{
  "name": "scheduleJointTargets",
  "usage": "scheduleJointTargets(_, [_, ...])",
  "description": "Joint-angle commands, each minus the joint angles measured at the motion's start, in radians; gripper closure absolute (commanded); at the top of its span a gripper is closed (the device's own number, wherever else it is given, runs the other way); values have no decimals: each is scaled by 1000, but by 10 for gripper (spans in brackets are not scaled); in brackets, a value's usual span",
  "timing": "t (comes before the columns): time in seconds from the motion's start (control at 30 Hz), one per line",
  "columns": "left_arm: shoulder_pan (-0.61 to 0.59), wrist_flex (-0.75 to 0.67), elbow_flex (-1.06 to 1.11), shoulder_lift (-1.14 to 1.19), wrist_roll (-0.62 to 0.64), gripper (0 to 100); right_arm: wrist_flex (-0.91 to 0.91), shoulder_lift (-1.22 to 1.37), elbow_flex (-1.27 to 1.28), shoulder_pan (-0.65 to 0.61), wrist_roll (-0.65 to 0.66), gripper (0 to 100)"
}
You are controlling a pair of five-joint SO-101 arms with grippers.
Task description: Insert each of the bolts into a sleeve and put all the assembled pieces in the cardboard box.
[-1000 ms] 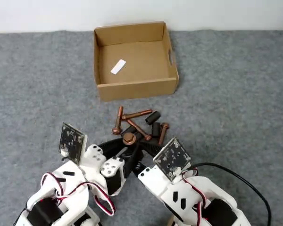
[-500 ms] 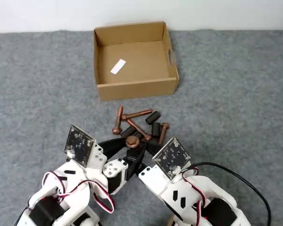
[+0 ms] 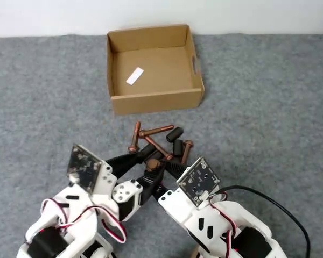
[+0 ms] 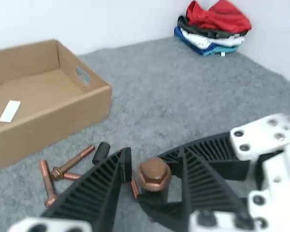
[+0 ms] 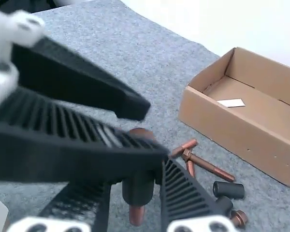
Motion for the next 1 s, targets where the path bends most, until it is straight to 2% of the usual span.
scheduleJointTargets(0.0, [-23,28,-91,5,-9,873,-24,-8,-23,51,3,990])
scheduleJointTargets(0.1, [-109,32,-122,2,-12,993,-22,-8,-23,99,2,990])
scheduleJointTargets(0.23, [-290,34,-119,2,-21,997,-21,-7,-23,185,-58,991])
scheduleJointTargets(0.33, [-453,34,-61,2,-109,997,24,19,-37,245,-135,991])
scheduleJointTargets(0.5, [-674,58,104,2,-149,997,131,274,-212,344,-367,991])
scheduleJointTargets(0.7, [-746,52,323,2,-189,996,102,697,-529,403,-390,991])
scheduleJointTargets(0.87, [-747,-23,450,2,-219,996,-56,980,-741,450,-382,991])
scheduleJointTargets(0.97, [-746,-114,519,2,-219,996,-170,1129,-833,463,-319,991])
